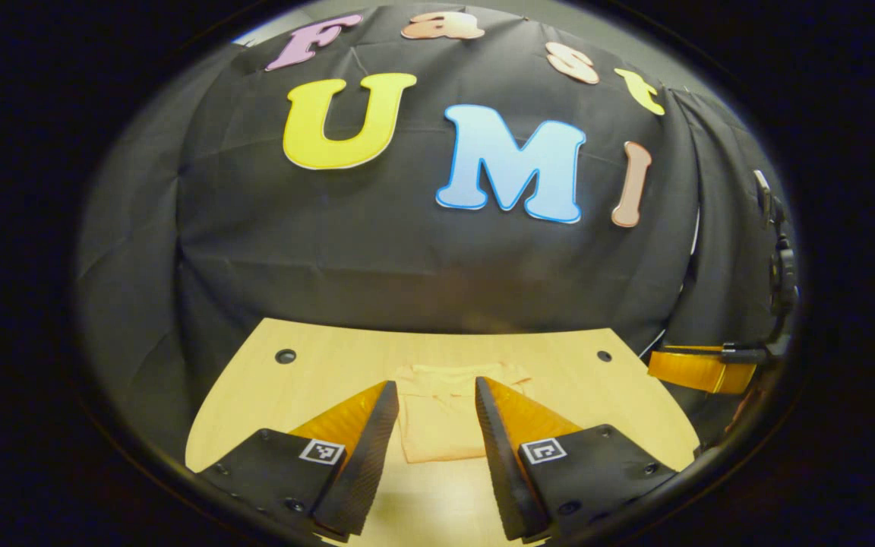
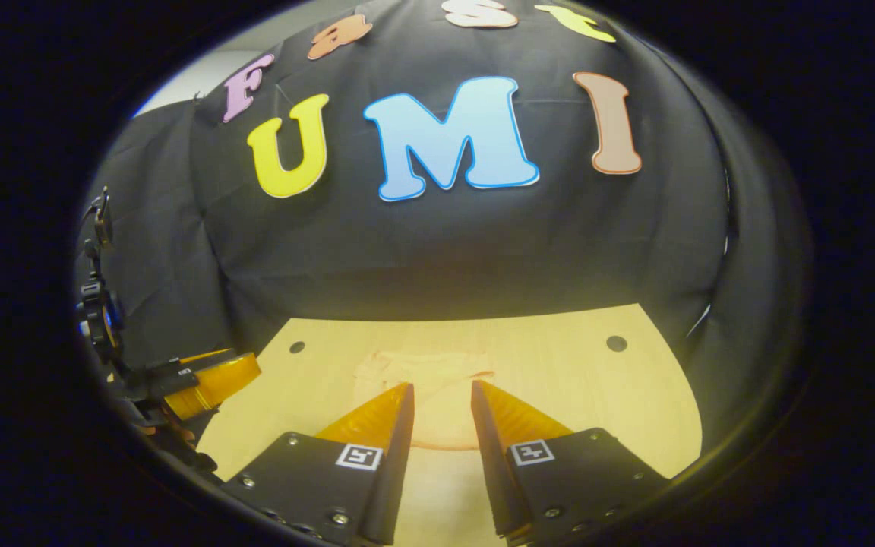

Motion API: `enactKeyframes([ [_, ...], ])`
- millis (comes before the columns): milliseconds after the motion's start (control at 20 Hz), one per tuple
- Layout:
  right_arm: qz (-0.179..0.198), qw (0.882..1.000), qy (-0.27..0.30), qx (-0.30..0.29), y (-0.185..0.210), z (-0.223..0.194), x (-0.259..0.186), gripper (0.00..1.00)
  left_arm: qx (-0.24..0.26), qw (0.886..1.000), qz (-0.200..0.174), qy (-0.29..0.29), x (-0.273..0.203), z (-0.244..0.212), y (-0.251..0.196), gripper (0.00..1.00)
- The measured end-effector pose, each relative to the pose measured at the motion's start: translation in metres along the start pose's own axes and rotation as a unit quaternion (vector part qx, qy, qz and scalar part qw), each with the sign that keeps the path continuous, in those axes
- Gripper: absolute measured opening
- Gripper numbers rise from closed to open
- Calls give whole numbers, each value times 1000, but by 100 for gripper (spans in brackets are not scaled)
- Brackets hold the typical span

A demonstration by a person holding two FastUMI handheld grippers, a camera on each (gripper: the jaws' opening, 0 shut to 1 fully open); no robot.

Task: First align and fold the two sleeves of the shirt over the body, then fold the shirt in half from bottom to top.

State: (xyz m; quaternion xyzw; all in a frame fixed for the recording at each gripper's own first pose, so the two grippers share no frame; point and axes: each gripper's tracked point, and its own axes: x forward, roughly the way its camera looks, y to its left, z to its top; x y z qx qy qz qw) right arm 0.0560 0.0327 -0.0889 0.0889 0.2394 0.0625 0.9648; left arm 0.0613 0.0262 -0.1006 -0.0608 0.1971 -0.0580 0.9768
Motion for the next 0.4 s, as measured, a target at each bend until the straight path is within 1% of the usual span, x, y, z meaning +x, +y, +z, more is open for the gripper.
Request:
enactKeyframes([
  [200,-1,1000,-7,5,-2,-15,-24,47,-1,1000,-1,4,-31,-15,-10,75],
  [250,-4,1000,-10,5,-4,-17,-28,47,-1,1000,0,5,-35,-19,-10,65],
  [350,-7,1000,-17,9,-7,-19,-34,47,4,1000,3,11,-43,-27,-11,65],
  [400,-9,1000,-20,12,-8,-18,-37,54,7,1000,4,11,-45,-29,-11,65],
])
